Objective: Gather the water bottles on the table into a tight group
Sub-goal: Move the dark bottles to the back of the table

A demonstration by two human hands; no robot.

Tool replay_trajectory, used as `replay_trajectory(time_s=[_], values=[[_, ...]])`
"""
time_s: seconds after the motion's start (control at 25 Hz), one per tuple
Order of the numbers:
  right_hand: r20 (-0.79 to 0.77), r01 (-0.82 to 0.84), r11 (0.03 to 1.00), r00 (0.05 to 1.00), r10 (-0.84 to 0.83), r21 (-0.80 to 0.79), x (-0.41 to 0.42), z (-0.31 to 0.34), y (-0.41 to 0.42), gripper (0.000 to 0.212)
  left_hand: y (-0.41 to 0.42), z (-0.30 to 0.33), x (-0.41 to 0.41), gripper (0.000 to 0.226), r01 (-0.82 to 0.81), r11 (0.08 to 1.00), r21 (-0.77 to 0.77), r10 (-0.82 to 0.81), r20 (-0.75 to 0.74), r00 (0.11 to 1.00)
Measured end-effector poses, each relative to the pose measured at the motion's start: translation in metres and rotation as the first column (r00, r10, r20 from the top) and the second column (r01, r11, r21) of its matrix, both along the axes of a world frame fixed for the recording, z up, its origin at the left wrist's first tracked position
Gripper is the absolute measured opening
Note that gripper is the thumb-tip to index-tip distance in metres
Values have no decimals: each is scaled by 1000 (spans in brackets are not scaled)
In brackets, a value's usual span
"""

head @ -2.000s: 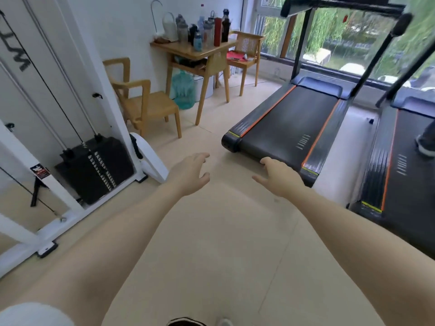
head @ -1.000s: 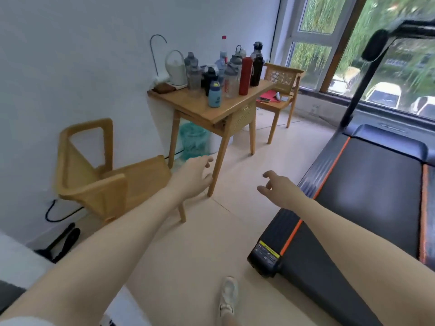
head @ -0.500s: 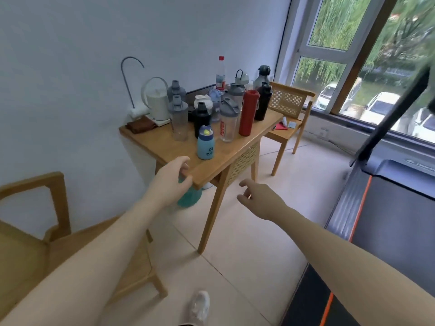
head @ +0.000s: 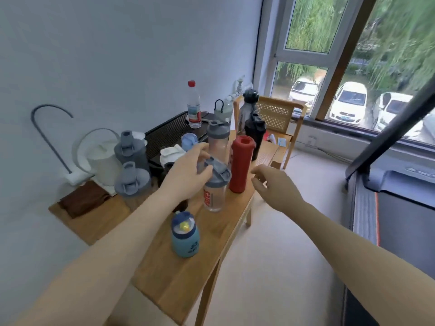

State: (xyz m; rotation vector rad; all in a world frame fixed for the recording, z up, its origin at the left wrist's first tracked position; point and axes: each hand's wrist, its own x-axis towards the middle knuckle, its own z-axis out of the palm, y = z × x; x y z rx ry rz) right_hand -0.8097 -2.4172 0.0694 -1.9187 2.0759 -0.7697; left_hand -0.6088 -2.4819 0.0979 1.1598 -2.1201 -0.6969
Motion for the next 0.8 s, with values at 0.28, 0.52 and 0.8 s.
replay_trajectory(time_s=[0.28, 0.52, 0.8], values=[[66, 90, 953, 995, -74, -290, -123, -2, -135, 18, -128, 11, -118, 51, 71, 987, -142, -69, 20, 997], [63, -91, 990, 993, 99, -112, -234, 7, -287, 31, -218, 17, -224, 55, -3, 999, -49, 12, 184, 983], [503, -300, 947, 839, 205, 113, -268, -9, -413, 69, -265, -12, -291, 74, -267, 942, 206, 139, 483, 865]])
